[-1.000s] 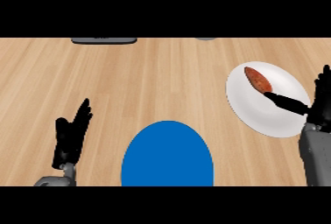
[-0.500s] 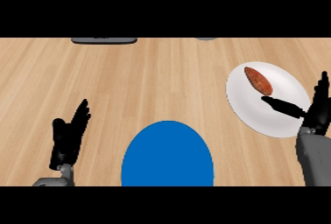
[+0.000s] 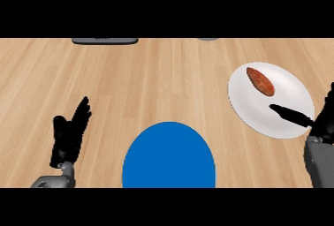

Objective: Pick the sweet potato from the plate and place it in the plate

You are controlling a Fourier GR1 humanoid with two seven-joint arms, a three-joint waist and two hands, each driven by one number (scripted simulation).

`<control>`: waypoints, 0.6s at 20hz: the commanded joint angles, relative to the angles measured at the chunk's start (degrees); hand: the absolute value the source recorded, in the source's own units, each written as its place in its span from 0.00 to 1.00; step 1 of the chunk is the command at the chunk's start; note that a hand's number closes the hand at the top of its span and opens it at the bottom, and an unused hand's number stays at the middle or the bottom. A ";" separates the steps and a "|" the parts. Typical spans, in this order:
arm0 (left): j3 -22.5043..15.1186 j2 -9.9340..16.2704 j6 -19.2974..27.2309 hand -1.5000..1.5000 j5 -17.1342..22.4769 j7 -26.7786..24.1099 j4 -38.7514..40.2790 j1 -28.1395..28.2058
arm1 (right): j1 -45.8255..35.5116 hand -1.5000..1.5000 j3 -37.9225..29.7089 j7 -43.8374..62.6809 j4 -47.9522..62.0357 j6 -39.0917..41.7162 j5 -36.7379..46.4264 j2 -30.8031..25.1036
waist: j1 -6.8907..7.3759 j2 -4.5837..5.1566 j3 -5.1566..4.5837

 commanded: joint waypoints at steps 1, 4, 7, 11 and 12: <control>0.14 -0.99 0.04 0.50 -0.92 -4.40 1.75 1.76 | 4.34 0.00 1.10 2.08 -4.03 0.69 -0.75 -0.39 | -0.10 -0.02 -0.01; 1.43 -0.33 -0.76 0.50 -0.14 -0.46 1.08 -0.92 | 6.28 0.00 -0.08 -1.96 -2.31 1.61 -2.30 -1.17 | -0.09 0.01 0.00; 0.27 -1.69 0.48 0.50 -0.97 -1.32 -0.84 2.54 | 8.89 0.00 0.33 5.27 -8.46 2.29 -0.92 -4.44 | -0.27 -0.08 -0.02; 1.12 -1.71 0.13 0.50 -1.63 -0.43 1.99 -1.46 | 7.91 0.00 -0.56 -0.19 -3.60 -1.16 -2.08 -1.93 | -0.11 0.01 0.00; -0.59 -2.61 0.35 0.50 -1.80 1.24 -2.61 2.96 | 7.66 0.00 -1.46 -3.20 -0.68 -1.75 -2.81 -1.30 | 0.04 0.01 0.02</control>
